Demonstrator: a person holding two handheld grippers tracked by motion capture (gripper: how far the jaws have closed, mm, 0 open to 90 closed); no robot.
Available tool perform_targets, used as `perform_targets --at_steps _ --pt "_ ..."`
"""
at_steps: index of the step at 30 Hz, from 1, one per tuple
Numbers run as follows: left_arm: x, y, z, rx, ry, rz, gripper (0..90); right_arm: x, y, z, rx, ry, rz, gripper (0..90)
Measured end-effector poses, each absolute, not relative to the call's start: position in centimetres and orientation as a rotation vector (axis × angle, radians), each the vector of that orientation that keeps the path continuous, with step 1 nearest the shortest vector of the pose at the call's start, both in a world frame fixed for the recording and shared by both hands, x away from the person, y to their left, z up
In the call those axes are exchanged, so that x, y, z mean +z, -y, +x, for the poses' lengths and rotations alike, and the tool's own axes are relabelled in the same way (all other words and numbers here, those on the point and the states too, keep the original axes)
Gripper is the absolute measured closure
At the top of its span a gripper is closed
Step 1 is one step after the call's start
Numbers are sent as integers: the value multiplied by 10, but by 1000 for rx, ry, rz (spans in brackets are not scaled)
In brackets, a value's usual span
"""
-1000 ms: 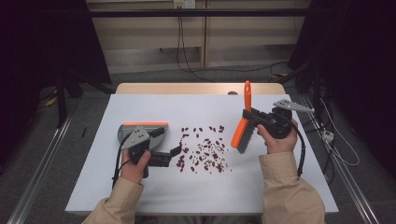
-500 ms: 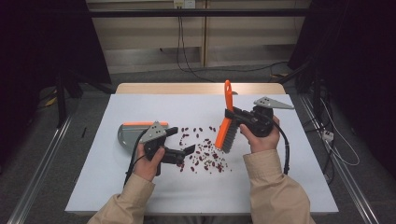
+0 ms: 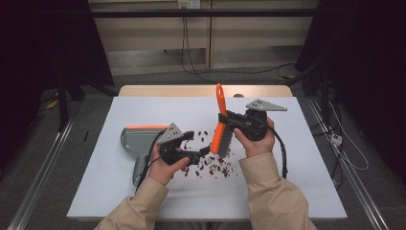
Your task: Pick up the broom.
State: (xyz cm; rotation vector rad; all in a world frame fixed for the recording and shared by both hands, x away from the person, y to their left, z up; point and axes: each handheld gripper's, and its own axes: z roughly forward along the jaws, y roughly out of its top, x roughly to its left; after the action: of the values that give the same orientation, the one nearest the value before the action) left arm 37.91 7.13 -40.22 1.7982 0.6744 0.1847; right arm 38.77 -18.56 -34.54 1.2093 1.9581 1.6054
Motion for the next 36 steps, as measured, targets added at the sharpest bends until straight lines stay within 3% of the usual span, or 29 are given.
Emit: perform_targets --at_steps 10,11,20,36 --pt "-402 -62 377 146 -666 1824 396 -347 169 390 1556 -1987 1169 712" --pt "-403 -62 377 134 -661 1829 471 -347 167 390 1568 -1988 1170 712" --pt "-403 -63 379 113 -710 1841 692 -344 156 386 1550 -1996 1122 710" --pt "-403 -63 383 108 -755 1853 699 -342 147 384 1494 -2004 1083 709"
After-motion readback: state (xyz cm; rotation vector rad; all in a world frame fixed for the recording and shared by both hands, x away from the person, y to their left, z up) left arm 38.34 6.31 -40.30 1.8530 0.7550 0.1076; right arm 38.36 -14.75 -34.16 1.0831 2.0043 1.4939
